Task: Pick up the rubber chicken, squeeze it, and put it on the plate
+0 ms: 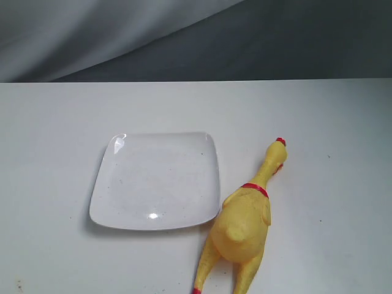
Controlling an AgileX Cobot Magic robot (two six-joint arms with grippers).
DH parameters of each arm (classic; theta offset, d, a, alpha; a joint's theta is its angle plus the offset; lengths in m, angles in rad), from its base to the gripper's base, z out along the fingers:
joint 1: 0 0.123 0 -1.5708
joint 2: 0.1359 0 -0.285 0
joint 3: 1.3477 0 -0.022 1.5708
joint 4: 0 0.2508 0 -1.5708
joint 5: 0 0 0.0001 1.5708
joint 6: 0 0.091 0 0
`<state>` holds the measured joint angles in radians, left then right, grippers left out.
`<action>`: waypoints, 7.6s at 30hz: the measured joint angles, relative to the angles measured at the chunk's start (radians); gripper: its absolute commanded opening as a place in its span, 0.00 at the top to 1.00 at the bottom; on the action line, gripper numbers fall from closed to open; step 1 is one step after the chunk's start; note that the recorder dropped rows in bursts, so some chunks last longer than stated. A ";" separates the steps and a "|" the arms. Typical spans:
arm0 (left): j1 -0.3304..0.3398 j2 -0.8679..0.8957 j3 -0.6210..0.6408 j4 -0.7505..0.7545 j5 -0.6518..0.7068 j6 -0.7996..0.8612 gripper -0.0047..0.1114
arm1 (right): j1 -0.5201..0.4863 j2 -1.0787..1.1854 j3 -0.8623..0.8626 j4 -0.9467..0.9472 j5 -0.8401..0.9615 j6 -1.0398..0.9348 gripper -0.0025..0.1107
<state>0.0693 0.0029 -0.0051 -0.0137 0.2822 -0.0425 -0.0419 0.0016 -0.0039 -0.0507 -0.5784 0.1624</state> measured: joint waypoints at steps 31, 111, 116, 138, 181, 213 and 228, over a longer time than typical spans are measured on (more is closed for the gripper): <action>0.000 0.000 0.000 0.000 0.000 0.000 0.96 | 0.367 0.939 -1.186 0.007 1.516 -0.007 0.98; 0.000 0.000 0.000 0.000 0.000 0.000 0.96 | 0.371 1.513 -1.364 0.524 1.363 -0.519 0.98; 0.000 0.000 0.000 0.000 0.000 0.000 0.96 | 0.371 1.391 -1.364 0.759 1.390 -0.798 0.98; 0.000 0.000 0.000 0.027 -0.204 0.014 0.96 | 0.530 1.352 -1.237 1.064 1.476 -1.220 0.98; 0.000 0.944 -0.271 1.190 -1.343 -1.203 0.27 | 0.530 1.352 -1.237 1.068 1.428 -1.220 0.98; -0.493 1.440 -0.404 0.885 -1.322 -0.655 0.95 | 0.530 1.352 -1.237 1.066 1.431 -1.181 0.98; -0.493 1.442 -0.404 0.881 -1.326 -0.645 0.87 | 0.530 1.352 -1.237 1.066 1.437 -1.181 0.98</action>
<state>-0.4238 1.4451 -0.4092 0.8677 -1.0434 -0.6870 0.4877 1.3532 -1.2413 1.0152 0.8591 -1.0188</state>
